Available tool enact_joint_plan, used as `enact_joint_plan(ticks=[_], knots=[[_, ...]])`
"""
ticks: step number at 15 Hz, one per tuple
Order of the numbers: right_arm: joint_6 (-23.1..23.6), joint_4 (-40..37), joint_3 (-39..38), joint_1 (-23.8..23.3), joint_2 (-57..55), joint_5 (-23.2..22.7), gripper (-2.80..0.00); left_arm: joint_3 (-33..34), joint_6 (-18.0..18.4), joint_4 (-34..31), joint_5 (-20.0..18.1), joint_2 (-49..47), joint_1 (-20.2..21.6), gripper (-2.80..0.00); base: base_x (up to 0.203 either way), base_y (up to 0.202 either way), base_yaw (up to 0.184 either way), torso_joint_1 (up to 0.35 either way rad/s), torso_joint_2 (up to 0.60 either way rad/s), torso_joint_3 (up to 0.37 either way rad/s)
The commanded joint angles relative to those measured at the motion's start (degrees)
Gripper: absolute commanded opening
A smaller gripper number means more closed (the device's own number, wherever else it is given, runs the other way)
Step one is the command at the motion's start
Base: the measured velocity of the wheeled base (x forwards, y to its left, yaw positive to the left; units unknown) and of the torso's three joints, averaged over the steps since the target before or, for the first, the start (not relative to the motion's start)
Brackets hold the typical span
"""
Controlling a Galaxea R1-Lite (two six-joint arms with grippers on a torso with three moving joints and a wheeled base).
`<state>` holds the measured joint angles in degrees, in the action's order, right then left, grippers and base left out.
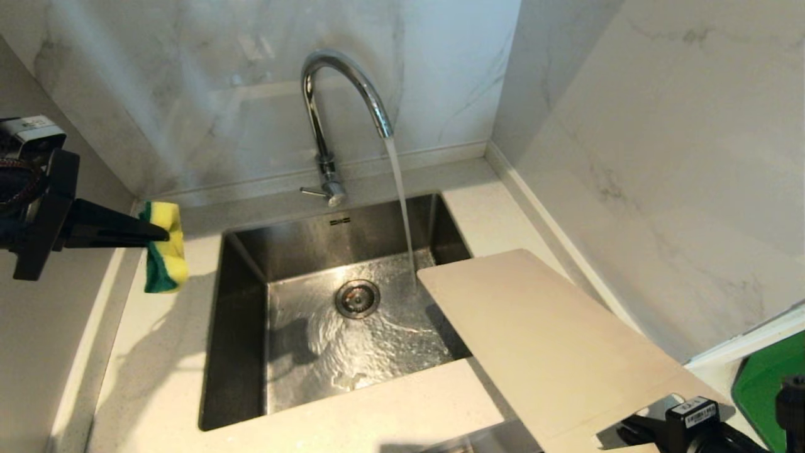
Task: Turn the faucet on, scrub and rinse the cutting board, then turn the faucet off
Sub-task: Put down the cutting board
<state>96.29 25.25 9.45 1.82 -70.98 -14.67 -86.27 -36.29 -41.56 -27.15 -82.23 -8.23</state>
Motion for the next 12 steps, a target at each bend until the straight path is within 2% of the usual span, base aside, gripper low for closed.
enact_joint_plan(ticks=[1,6,12], knots=[[0.3,-0.2,-1.2,0.0,-3.3,-1.9,-2.8,0.1,-0.5,0.3,-0.1,-1.3,-0.7,-2.8,0.0,0.0,0.0,0.0,0.0,0.0],[0.4,-5.0,0.7,0.2,-7.5,-6.6,-2.8,0.3,-1.2,1.8,-0.2,-1.4,-3.3,-2.8,0.0,0.0,0.0,0.0,0.0,0.0],[-0.7,-8.7,5.5,2.6,-13.0,-7.1,-2.8,0.5,-3.0,5.2,-0.2,-3.1,-5.9,-2.8,0.0,0.0,0.0,0.0,0.0,0.0]])
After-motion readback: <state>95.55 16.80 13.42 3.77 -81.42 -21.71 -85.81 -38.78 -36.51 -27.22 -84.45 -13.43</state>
